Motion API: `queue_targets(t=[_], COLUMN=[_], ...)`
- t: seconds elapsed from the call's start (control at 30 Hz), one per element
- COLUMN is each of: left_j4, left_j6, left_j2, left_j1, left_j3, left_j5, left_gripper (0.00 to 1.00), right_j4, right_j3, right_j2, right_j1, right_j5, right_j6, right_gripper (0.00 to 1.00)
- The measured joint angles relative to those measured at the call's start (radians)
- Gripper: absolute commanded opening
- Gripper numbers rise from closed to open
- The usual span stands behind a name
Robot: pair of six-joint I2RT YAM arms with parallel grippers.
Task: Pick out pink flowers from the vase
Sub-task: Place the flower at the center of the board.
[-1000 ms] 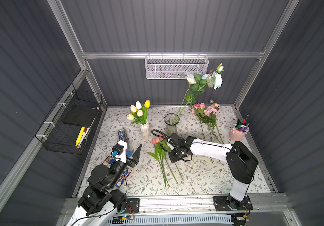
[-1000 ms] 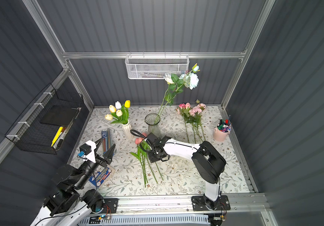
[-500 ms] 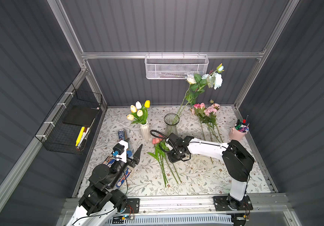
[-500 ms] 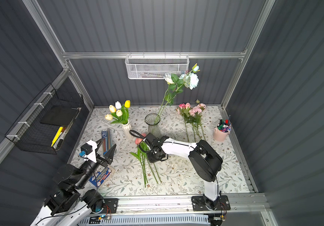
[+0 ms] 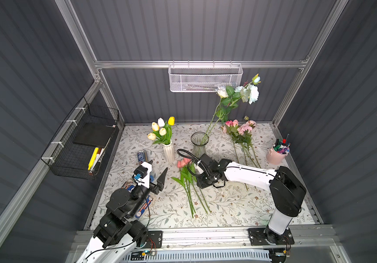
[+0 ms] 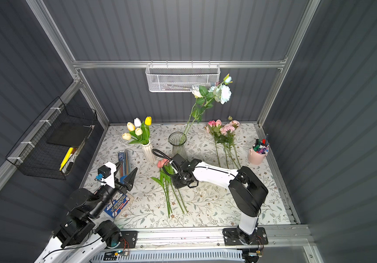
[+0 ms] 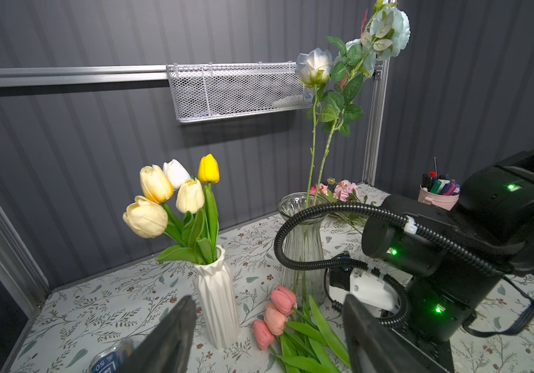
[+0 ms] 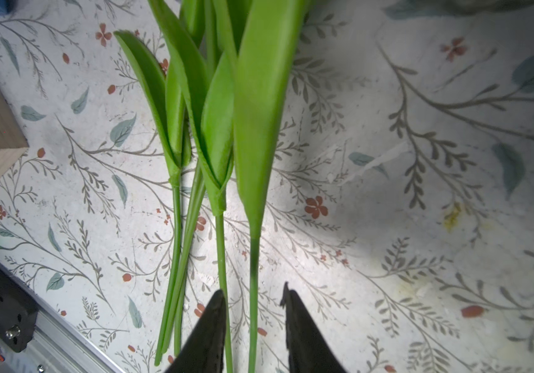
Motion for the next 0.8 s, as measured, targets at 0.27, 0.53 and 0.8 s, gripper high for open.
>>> queue_targets(t=[0.27, 0.53, 0.8], left_j4=[0.000, 0.000, -0.004], left_j6=[0.000, 0.000, -0.010], left_j2=[0.001, 0.001, 0.026], left_j1=[0.000, 0.000, 0.000], left_j3=[-0.002, -0.002, -0.002], left_j5=[0.008, 0.024, 0.023], left_gripper=[0.73, 0.73, 0.76], right_j4=[0.026, 0.138, 0.253], right_j3=[-0.053, -0.126, -0.287], right_j2=[-0.111, -0.354, -0.594], right_j1=[0.000, 0.006, 0.012], right_j5=[0.018, 0.042, 0.128], right_j6=[-0.008, -0.053, -0.122], right_gripper=[0.38, 0.39, 0.39])
